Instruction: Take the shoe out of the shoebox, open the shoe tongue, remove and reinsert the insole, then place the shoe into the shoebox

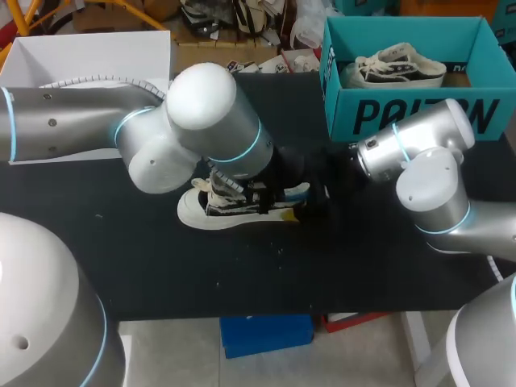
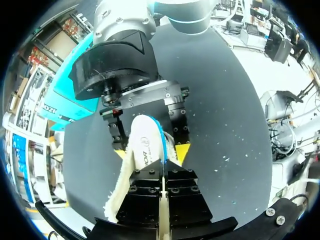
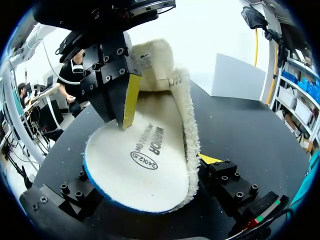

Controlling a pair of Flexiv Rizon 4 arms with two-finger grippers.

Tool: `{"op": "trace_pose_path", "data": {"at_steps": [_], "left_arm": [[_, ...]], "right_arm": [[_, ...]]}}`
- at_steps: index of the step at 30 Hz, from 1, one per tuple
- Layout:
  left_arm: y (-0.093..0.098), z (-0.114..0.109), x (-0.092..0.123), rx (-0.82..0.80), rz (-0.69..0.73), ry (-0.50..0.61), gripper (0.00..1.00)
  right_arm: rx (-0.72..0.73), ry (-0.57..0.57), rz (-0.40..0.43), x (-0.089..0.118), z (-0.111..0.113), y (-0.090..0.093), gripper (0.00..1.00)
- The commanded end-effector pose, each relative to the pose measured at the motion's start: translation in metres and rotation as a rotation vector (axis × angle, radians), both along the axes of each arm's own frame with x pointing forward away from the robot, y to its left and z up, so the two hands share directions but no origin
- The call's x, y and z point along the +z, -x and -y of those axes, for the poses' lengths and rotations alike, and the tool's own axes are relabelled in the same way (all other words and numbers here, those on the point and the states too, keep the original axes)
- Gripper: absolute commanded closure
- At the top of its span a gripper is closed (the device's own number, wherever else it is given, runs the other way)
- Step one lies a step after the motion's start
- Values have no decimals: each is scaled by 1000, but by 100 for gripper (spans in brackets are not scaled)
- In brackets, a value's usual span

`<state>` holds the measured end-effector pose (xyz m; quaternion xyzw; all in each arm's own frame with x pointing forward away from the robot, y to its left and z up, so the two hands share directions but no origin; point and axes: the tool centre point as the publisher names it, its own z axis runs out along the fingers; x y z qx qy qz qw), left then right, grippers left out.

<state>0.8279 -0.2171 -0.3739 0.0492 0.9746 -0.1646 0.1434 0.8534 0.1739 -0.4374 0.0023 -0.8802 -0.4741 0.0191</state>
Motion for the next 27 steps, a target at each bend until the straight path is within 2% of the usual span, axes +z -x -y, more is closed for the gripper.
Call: {"op": "trace_pose_path", "data": {"at_steps": [1, 8, 18, 27], "left_arm": [[6, -12, 9, -55, -28, 65, 100], [26, -14, 26, -208, -120, 137, 100], [44, -16, 75, -383, -167, 334, 100], [48, -14, 125, -499, -184, 555, 100]], "right_arm": [[-1, 3, 0, -1, -2, 0, 100], [-1, 3, 0, -1, -2, 0, 100], [-1, 3, 0, -1, -2, 0, 100], [-1, 3, 0, -1, -2, 0, 100]]}}
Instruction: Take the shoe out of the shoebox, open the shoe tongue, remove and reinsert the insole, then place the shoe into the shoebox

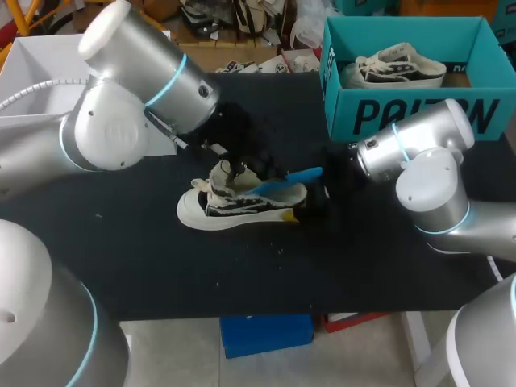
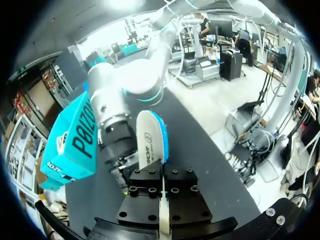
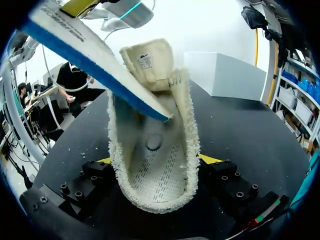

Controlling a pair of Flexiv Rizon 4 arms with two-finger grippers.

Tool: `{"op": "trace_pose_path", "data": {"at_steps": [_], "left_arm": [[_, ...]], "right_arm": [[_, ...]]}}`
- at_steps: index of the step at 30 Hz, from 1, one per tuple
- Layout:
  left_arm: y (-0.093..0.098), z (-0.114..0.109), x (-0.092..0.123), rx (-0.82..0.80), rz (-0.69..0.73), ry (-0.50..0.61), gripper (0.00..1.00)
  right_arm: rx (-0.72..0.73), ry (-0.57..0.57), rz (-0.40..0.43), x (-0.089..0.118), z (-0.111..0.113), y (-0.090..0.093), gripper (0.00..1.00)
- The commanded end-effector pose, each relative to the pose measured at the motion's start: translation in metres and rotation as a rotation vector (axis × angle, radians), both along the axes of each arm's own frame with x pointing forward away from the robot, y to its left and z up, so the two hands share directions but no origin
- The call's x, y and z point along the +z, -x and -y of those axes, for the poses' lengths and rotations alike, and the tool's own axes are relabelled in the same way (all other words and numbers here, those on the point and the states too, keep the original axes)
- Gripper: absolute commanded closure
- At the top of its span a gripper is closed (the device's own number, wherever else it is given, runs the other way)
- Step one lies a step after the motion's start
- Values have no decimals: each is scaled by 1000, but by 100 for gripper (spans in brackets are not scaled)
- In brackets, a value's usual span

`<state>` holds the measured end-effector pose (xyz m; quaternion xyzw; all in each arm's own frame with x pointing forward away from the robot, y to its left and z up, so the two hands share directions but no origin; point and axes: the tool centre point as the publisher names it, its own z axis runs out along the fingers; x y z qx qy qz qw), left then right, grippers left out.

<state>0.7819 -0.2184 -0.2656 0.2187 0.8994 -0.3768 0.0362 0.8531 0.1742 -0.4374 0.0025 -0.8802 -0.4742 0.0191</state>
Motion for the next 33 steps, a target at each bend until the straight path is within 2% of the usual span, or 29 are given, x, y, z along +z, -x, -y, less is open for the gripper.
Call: {"op": "trace_pose_path", "data": {"at_steps": [1, 8, 14, 32, 33], "left_arm": [[1, -15, 23, -67, -62, 191, 100], [-2, -19, 63, -156, -122, 377, 100], [-7, -31, 92, -249, -216, 539, 100], [-7, -31, 92, -249, -216, 539, 100], [-5, -34, 95, -235, -251, 588, 100]], "right_arm": [[-2, 3, 0, -1, -2, 0, 100], [-2, 3, 0, -1, -2, 0, 100], [-2, 3, 0, -1, -2, 0, 100], [-2, 3, 0, -1, -2, 0, 100], [-2, 3, 0, -1, -2, 0, 100]]}}
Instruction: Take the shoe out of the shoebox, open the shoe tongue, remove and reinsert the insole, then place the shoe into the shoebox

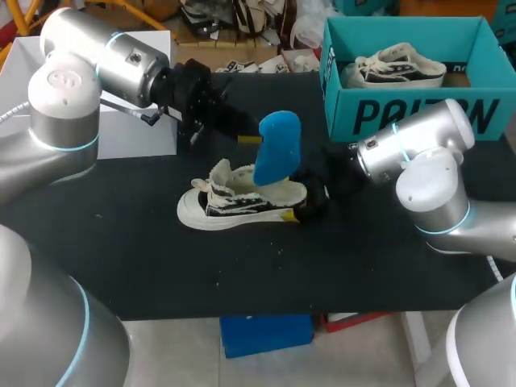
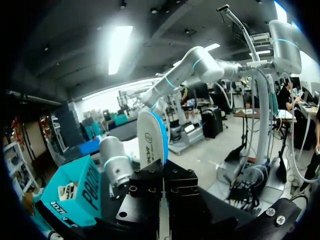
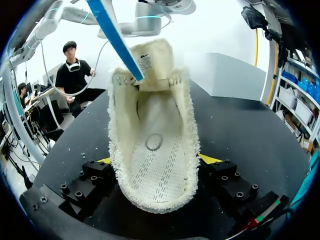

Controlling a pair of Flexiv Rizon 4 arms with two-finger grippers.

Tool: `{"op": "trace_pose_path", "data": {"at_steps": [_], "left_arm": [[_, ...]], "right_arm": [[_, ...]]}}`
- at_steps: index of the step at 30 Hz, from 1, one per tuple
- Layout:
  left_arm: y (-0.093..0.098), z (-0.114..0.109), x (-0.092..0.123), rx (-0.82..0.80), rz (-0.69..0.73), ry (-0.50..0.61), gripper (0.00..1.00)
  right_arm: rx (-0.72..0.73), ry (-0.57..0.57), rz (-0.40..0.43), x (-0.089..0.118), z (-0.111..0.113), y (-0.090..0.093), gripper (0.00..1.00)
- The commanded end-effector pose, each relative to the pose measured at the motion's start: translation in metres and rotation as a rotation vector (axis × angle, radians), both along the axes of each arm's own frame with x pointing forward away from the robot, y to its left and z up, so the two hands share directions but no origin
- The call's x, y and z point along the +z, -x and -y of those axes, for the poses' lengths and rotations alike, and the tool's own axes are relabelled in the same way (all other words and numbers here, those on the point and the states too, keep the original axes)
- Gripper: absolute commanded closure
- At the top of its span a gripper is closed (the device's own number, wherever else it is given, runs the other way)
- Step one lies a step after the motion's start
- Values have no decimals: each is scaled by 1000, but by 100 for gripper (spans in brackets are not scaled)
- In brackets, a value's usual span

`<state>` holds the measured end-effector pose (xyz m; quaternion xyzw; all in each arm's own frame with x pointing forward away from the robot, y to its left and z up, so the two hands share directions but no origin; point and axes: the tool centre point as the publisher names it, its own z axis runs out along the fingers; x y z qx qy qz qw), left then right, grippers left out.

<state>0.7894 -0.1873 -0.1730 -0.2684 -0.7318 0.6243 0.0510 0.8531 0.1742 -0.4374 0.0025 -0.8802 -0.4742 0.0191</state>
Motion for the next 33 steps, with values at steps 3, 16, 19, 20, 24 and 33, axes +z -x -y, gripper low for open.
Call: {"op": "trace_pose_path", "data": {"at_steps": [3, 16, 19, 20, 24, 33], "left_arm": [[6, -5, 16, -24, -158, 130, 100], [33, 3, 97, -250, -427, 247, 100], [39, 1, 109, -249, -468, 204, 100], [41, 0, 112, -248, -484, 192, 100], [47, -5, 122, -231, -495, 137, 100], [56, -14, 155, -191, -463, 114, 100]], "right_arm": [[-2, 3, 0, -1, -2, 0, 100], [-2, 3, 0, -1, -2, 0, 100], [-2, 3, 0, -1, -2, 0, 100], [-2, 3, 0, -1, -2, 0, 100], [-2, 3, 0, -1, -2, 0, 100], [-2, 3, 0, -1, -2, 0, 100]]}}
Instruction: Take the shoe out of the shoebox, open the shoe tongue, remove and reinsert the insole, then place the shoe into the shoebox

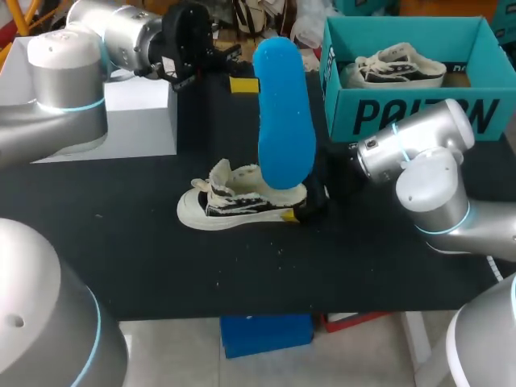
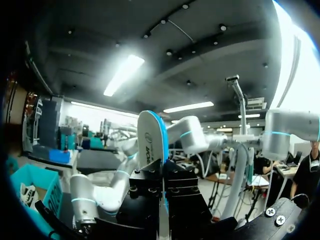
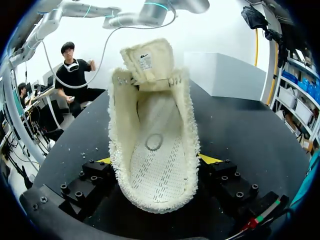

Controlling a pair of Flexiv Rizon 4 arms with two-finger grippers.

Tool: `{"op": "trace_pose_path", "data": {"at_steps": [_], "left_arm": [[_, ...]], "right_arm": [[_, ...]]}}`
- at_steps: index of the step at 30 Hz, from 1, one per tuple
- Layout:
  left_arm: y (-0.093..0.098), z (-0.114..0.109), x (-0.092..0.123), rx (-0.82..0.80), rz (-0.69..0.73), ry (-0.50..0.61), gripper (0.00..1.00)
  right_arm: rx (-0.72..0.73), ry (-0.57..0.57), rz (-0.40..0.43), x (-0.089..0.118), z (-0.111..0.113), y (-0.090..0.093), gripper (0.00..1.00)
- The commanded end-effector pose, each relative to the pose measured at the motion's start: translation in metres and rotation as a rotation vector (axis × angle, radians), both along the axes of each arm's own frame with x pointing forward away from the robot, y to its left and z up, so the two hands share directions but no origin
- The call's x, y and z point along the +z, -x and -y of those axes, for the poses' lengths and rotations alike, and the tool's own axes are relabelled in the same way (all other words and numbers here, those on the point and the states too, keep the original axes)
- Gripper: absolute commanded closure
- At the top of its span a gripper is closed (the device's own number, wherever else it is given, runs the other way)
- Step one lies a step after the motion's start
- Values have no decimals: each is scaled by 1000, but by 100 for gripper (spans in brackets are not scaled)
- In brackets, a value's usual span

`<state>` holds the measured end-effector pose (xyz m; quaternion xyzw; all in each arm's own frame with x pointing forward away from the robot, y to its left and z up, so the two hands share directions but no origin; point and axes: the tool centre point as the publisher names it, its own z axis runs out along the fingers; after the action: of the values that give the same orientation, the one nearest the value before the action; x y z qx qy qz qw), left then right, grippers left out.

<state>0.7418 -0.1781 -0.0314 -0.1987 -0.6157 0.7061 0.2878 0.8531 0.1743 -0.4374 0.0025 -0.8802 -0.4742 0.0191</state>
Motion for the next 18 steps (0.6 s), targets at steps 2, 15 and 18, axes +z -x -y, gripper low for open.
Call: {"op": "trace_pose_path", "data": {"at_steps": [2, 15, 18], "left_arm": [[8, -8, 20, 70, 38, -16, 100], [9, -11, 37, 81, 67, -45, 100], [9, -11, 37, 81, 67, -45, 100]], "right_arm": [[-2, 3, 0, -1, -2, 0, 100], [-2, 3, 0, -1, -2, 0, 100], [-2, 3, 0, -1, -2, 0, 100]]}}
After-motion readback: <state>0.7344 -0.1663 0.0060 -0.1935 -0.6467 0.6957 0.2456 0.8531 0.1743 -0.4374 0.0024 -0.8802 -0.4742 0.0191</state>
